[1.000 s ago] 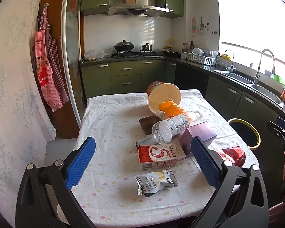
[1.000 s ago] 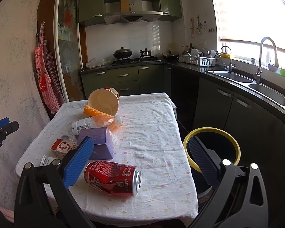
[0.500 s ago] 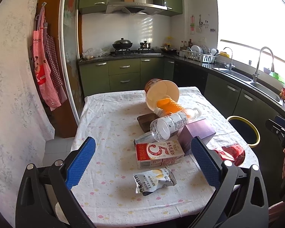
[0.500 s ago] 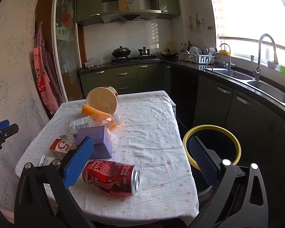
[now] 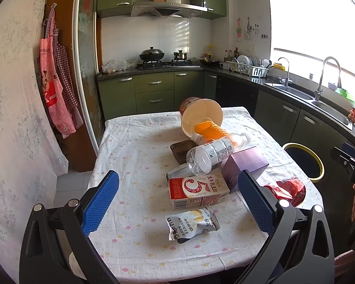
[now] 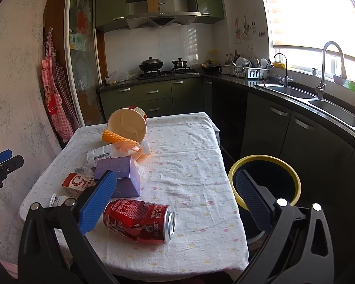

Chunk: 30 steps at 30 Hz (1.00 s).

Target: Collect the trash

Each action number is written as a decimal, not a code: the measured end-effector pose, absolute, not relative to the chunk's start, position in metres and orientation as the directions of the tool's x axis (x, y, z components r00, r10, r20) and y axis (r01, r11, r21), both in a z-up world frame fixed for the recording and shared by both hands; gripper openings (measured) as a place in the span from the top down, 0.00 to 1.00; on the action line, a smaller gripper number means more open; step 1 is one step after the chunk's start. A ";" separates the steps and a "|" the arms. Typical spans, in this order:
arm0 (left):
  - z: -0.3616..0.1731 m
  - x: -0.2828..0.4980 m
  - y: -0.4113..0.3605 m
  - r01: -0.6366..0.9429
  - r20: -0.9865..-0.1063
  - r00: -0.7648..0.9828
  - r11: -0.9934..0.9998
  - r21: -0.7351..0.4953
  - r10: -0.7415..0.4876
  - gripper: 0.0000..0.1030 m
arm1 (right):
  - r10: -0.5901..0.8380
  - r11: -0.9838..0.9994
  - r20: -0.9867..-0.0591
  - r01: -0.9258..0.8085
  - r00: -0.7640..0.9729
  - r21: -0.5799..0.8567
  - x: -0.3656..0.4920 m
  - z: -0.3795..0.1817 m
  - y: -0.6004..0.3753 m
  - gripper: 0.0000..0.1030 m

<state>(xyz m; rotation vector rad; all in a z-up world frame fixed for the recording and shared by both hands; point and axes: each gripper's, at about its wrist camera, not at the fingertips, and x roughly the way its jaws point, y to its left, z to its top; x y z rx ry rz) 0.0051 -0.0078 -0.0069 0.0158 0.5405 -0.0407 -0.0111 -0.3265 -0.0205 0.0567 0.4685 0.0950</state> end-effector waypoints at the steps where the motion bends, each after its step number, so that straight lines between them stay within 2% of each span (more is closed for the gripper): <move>1: -0.007 0.005 -0.008 0.043 -0.515 0.857 0.999 0.004 -0.034 0.04 | 0.104 0.994 -0.448 -0.078 0.888 0.077 -0.011 -0.021 -0.326 0.06; 30: -0.011 0.004 -0.007 0.044 -0.518 0.855 0.999 0.009 -0.033 0.04 | 0.108 0.993 -0.453 -0.077 0.885 0.085 -0.009 -0.023 -0.328 0.06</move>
